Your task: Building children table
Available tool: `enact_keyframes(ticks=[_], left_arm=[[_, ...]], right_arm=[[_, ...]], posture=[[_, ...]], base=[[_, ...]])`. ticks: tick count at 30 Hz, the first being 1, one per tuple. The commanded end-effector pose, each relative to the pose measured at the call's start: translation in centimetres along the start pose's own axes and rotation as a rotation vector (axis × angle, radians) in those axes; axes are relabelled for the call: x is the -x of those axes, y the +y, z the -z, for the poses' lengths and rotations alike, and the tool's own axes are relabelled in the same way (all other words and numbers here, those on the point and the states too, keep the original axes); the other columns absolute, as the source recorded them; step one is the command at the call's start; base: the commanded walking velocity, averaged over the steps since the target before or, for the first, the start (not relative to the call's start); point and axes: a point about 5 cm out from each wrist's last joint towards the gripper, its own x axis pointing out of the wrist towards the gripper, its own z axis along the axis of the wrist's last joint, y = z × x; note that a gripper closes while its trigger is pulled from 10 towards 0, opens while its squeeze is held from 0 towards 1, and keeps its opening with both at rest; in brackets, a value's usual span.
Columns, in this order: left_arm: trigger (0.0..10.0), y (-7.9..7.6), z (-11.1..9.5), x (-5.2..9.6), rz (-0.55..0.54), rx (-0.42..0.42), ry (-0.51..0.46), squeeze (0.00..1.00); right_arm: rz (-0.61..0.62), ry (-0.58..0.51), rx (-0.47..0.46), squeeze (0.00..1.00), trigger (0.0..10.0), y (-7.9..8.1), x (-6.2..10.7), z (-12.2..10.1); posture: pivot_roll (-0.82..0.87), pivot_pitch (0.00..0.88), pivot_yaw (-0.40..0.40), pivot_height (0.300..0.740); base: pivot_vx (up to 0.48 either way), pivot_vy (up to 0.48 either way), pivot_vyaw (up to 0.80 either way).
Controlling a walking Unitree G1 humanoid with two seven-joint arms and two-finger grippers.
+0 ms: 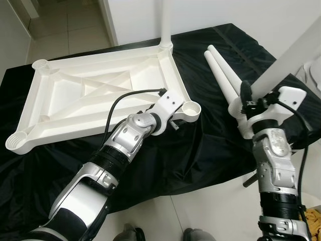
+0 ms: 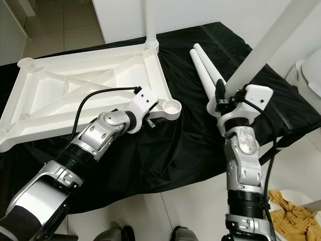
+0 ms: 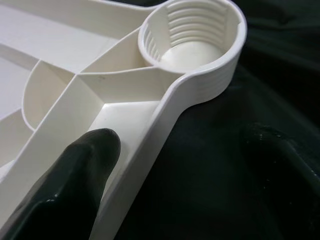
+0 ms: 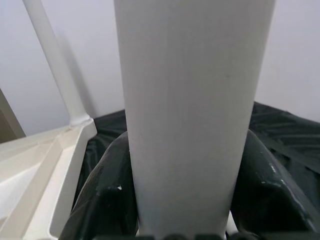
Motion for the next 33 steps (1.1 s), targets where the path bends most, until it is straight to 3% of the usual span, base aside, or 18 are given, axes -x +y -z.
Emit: enact_keyframes(ticks=[1, 14, 17, 20, 21, 22, 30, 33], left_arm=[[10.0, -0.3, 1.1, -0.2, 0.057, 0.003, 0.054, 0.0], [10.0, -0.7, 2.5, 0.5, 0.196, -0.031, 0.11, 0.0], [10.0, -1.2, 2.4, 2.2, 0.347, -0.093, 0.099, 0.0], [10.0, -1.4, 2.4, 2.7, 0.381, -0.112, 0.102, 0.0], [10.0, -2.1, 2.5, 4.2, 0.476, -0.148, 0.097, 0.0], [10.0, -2.4, 2.6, 4.8, 0.512, -0.158, 0.096, 0.0], [10.0, -3.2, 3.0, 6.2, 0.571, -0.177, 0.095, 0.0], [10.0, -3.0, 2.5, 5.6, 0.502, -0.143, 0.074, 0.0]], right_arm=[[0.001, 0.0, 0.0, 0.0, 10.0, 0.0, 0.4, -0.3], [0.007, 0.028, 0.014, 0.0, 10.0, -0.4, 0.7, -0.5], [0.007, 0.036, 0.025, 0.0, 10.0, -0.5, 0.6, -0.6], [0.008, 0.037, 0.027, 0.0, 10.0, -0.6, 0.6, -0.6], [0.011, 0.04, 0.03, 0.0, 10.0, -0.7, 0.5, -0.6], [0.012, 0.042, 0.03, 0.0, 10.0, -0.7, 0.5, -0.6], [0.01, 0.046, 0.032, 0.0, 10.0, -0.7, 0.4, -0.5], [0.007, 0.047, 0.032, 0.0, 10.0, -0.7, 0.2, -0.5]], posture=[[-0.2, 0.19, 0.126, 0.74], [-0.2, 0.187, 0.127, 0.74], [-0.19, 0.182, 0.129, 0.74], [-0.19, 0.182, 0.129, 0.74], [-0.19, 0.176, 0.128, 0.74], [-0.19, 0.176, 0.128, 0.74], [-0.17, 0.172, 0.121, 0.74], [-0.16, 0.172, 0.114, 0.74]], base=[[0.0, 0.0, 0.0], [0.0, 0.0, 0.0], [0.0, 0.0, 0.0], [0.0, 0.0, 0.0], [0.0, 0.0, 0.0], [0.0, 0.0, 0.0], [0.0, 0.0, 0.0], [0.0, 0.0, 0.0]])
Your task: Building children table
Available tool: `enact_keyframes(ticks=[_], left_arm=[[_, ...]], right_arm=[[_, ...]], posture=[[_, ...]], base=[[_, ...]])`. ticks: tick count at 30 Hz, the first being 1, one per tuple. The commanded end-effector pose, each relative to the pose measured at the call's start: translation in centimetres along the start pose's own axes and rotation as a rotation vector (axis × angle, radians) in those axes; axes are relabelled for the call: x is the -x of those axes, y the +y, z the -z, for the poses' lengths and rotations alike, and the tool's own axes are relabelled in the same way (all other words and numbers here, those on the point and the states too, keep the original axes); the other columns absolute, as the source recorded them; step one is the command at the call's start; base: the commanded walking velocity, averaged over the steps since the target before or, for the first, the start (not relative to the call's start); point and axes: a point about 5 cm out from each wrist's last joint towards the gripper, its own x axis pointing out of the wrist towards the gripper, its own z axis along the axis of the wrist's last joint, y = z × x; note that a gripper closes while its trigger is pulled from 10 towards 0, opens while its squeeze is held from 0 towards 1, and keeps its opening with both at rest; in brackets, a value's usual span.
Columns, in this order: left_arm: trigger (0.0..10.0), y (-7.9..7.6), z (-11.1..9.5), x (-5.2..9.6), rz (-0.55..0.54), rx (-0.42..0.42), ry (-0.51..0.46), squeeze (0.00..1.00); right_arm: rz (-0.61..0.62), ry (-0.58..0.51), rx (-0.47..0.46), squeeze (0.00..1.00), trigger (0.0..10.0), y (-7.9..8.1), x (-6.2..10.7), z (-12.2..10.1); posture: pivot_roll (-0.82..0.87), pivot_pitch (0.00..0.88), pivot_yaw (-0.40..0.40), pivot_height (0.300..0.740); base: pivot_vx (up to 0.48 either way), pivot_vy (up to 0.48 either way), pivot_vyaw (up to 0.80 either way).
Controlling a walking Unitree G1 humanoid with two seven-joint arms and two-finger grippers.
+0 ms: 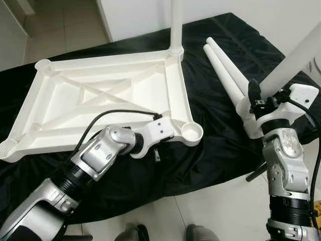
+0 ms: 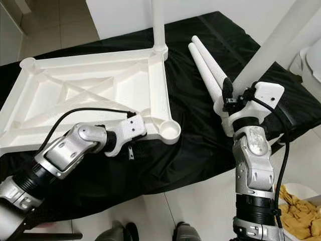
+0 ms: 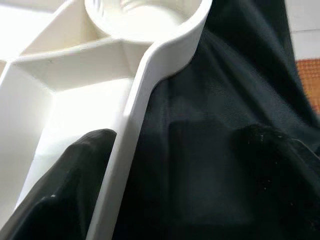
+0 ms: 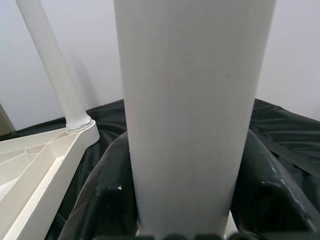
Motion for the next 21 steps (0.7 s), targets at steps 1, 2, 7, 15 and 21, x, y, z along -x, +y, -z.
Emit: enact_keyframes(ticks=[1, 2, 7, 15, 21], left_arm=[[10.0, -0.1, 0.0, -0.4, -0.002, 0.029, -0.004, 0.0], [10.0, -0.1, 0.0, -0.4, -0.002, 0.029, -0.004, 0.0], [10.0, 3.4, -2.1, 0.6, -0.288, 0.071, -0.09, 0.0], [10.0, 5.9, -4.3, 2.8, -0.501, 0.106, -0.212, 0.0], [10.0, 5.8, -5.3, 4.6, -0.515, 0.118, -0.276, 0.0]], right_arm=[[0.001, 0.034, -0.003, 0.0, 10.0, 0.0, 0.1, 0.6], [0.001, 0.034, -0.003, 0.0, 10.0, 0.0, 0.1, 0.6], [-0.033, 0.036, -0.016, 0.0, 10.0, 0.8, -0.2, 0.7], [-0.053, 0.037, -0.032, 0.0, 10.0, 1.3, -0.4, 0.8], [-0.083, 0.043, -0.045, 0.0, 10.0, 1.9, -0.9, 1.1]], posture=[[-0.16, 0.171, 0.113, 0.74], [-0.16, 0.171, 0.113, 0.74], [-0.16, 0.169, 0.103, 0.74], [-0.15, 0.166, 0.098, 0.74], [-0.13, 0.16, 0.086, 0.74]], base=[[0.0, 0.0, 0.0], [0.0, 0.0, 0.0], [0.0, 0.0, 0.0], [0.0, 0.0, 0.0], [0.0, 0.0, 0.0]])
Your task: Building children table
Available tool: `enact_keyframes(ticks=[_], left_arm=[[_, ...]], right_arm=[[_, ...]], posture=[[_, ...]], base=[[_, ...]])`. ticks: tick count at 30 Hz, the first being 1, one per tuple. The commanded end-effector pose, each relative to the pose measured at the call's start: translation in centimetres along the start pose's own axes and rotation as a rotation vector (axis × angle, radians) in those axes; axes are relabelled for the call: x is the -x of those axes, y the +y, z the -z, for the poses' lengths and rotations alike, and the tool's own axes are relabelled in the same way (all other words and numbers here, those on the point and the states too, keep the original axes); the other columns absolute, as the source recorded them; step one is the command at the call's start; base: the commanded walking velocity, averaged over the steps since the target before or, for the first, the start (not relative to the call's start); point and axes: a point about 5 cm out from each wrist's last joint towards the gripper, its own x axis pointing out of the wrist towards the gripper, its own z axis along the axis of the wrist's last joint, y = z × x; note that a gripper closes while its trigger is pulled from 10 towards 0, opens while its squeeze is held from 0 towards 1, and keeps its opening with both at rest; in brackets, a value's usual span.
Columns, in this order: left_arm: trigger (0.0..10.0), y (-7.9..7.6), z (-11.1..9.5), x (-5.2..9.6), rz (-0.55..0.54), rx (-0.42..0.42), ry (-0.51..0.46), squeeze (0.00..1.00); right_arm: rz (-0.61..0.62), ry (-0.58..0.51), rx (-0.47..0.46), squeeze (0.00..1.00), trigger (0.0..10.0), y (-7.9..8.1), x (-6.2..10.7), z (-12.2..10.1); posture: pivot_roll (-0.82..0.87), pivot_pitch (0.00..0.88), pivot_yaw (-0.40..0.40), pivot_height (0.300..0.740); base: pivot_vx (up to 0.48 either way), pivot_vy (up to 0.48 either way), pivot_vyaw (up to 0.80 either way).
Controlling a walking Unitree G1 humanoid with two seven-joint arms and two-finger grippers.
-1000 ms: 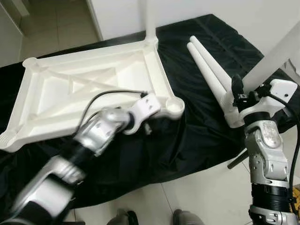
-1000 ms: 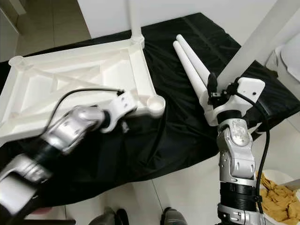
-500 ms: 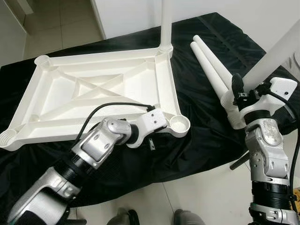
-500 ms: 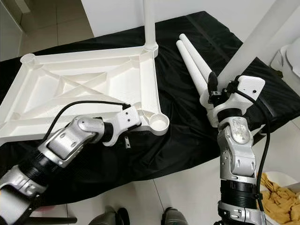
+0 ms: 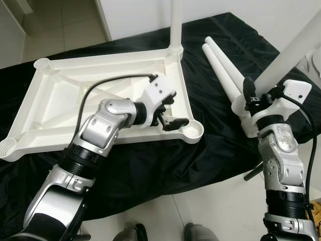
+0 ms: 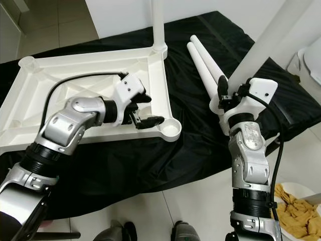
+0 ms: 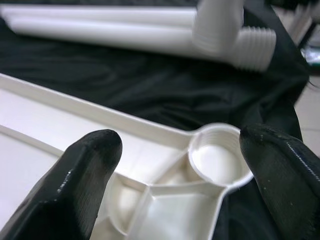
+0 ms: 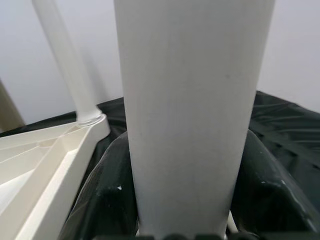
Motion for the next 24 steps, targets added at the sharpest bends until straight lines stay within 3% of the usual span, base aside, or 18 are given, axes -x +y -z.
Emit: enact_keyframes(ticks=[1, 6, 8, 10, 16, 22, 24], left_arm=[[10.0, 1.2, 0.3, 0.7, -0.282, 0.068, -0.016, 0.0], [10.0, 0.7, -0.2, 1.4, -0.323, 0.182, -0.132, 0.0], [10.0, 0.7, -0.2, 1.4, -0.323, 0.182, -0.132, 0.0], [10.0, 0.6, 0.4, 2.0, -0.396, 0.233, -0.16, 0.0], [10.0, 0.8, 2.2, 2.8, -0.498, 0.323, -0.158, 0.0], [10.0, 0.3, 3.2, 3.3, -0.5, 0.337, -0.143, 0.0], [10.0, -1.1, 3.0, 3.6, -0.415, 0.304, -0.185, 0.0]], right_arm=[[-0.035, 0.024, -0.02, 0.0, 10.0, 0.8, -0.2, 0.6], [-0.098, 0.022, -0.041, 0.0, 10.0, 2.5, -1.1, 0.6], [-0.098, 0.022, -0.041, 0.0, 10.0, 2.5, -1.1, 0.6], [-0.135, 0.03, -0.048, 0.0, 10.0, 3.6, -1.7, 0.5], [-0.19, 0.046, -0.06, 0.0, 10.0, 5.1, -2.5, 0.7], [-0.216, 0.06, -0.068, 0.0, 10.0, 6.0, -2.8, 1.1], [-0.257, 0.073, -0.049, 0.0, 10.0, 7.0, -2.6, 1.7]], posture=[[-0.13, 0.155, 0.08, 0.74], [-0.11, 0.142, 0.064, 0.74], [-0.11, 0.142, 0.064, 0.74], [-0.09, 0.13, 0.048, 0.74], [-0.06, 0.107, 0.02, 0.74], [-0.05, 0.094, 0.011, 0.74], [-0.04, 0.085, 0.003, 0.74]], base=[[0.0, 0.0, 0.0], [0.0, 0.0, 0.0], [0.0, 0.0, 0.0], [0.0, 0.0, 0.0], [0.0, 0.0, 0.0], [0.0, 0.0, 0.0], [0.0, 0.0, 0.0]])
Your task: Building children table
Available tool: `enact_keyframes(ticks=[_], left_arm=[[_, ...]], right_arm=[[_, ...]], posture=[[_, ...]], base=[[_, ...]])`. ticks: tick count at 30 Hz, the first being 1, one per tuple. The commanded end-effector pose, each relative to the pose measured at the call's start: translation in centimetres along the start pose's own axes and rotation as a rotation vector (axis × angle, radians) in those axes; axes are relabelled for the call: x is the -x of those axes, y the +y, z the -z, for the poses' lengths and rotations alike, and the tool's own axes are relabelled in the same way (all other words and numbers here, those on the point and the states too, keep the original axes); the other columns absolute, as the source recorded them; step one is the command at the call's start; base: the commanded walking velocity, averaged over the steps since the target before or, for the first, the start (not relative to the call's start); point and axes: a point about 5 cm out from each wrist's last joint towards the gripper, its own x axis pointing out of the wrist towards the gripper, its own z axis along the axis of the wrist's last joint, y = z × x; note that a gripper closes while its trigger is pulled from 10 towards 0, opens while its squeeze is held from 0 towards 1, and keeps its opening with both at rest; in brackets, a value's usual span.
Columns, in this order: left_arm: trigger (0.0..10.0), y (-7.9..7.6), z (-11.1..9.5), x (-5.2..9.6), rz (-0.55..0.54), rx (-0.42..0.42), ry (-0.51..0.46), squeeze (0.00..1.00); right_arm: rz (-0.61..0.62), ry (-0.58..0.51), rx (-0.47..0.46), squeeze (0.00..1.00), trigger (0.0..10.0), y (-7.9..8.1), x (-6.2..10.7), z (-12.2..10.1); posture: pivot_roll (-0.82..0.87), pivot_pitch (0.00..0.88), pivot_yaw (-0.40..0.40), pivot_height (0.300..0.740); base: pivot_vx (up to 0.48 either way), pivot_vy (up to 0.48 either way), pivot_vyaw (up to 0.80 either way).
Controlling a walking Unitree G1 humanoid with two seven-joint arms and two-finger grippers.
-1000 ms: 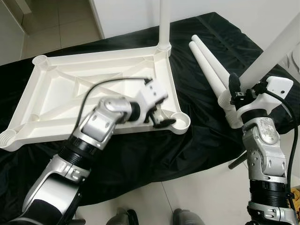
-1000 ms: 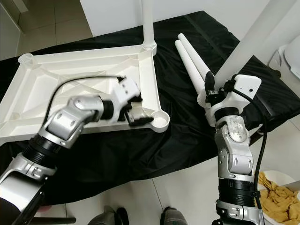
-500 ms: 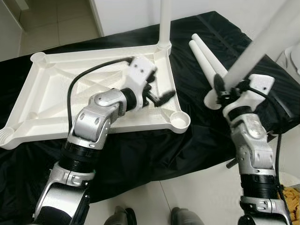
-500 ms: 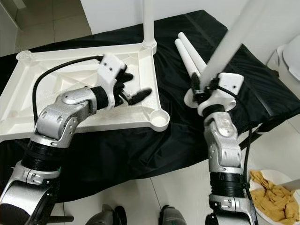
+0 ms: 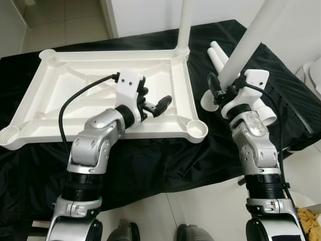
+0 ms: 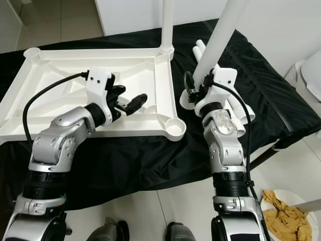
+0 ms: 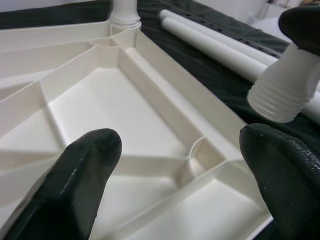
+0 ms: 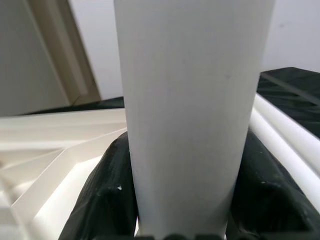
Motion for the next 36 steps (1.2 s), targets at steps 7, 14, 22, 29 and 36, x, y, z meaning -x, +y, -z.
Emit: enact_keyframes(ticks=[7, 14, 22, 29, 36], left_arm=[[10.0, -4.1, 0.1, 2.1, 0.296, -0.073, -0.078, 0.0], [10.0, -5.0, 0.9, 2.7, 0.365, -0.053, -0.066, 0.0], [10.0, -4.9, 2.4, 3.0, 0.367, -0.111, 0.003, 0.0], [10.0, -5.1, 2.4, 3.3, 0.395, -0.121, 0.021, 0.0], [10.0, -4.8, 2.4, 3.3, 0.398, -0.139, 0.026, 0.0]], right_arm=[[-0.122, 0.038, 0.019, 0.0, 10.0, 2.4, 0.2, 1.6], [-0.148, 0.045, 0.015, 0.0, 10.0, 3.0, 0.3, 2.0], [-0.162, 0.05, 0.013, 0.0, 10.0, 3.6, 0.7, 2.5], [-0.138, 0.067, 0.009, 0.0, 10.0, 3.6, 1.8, 3.1], [-0.055, 0.072, -0.005, 0.0, 10.0, 2.7, 3.4, 3.5]], posture=[[-0.04, 0.067, -0.004, 0.74], [-0.04, 0.059, -0.002, 0.74], [-0.04, 0.048, -0.006, 0.74], [-0.03, 0.042, 0.001, 0.74], [-0.04, 0.043, 0.012, 0.74]], base=[[0.0, 0.0, 0.0], [0.0, 0.0, 0.0], [0.0, 0.0, 0.0], [0.0, 0.0, 0.0], [0.0, 0.0, 0.0]])
